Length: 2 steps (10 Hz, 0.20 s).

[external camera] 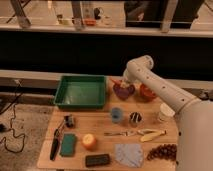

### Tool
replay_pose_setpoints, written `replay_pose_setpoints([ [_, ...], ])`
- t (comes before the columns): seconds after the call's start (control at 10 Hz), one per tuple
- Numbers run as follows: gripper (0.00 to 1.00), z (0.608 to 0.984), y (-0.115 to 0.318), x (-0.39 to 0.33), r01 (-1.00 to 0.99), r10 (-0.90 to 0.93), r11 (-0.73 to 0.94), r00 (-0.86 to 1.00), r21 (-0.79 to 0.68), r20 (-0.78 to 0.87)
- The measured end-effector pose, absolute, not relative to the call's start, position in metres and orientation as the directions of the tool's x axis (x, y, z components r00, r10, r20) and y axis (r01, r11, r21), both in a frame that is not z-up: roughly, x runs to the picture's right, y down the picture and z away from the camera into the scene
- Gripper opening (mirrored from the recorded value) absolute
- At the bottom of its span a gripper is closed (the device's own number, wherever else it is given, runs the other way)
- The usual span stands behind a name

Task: Place pepper in purple bowl

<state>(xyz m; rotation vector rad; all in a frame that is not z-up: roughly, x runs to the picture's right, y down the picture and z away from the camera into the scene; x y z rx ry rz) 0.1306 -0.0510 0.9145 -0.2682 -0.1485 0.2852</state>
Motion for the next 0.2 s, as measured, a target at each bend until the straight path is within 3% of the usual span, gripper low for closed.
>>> replay_pose_setpoints([
  [0.2, 0.19, 0.9146, -0.0509, 0.1305, -0.257, 0.297, 0.924, 0.949, -0.282, 0.107],
])
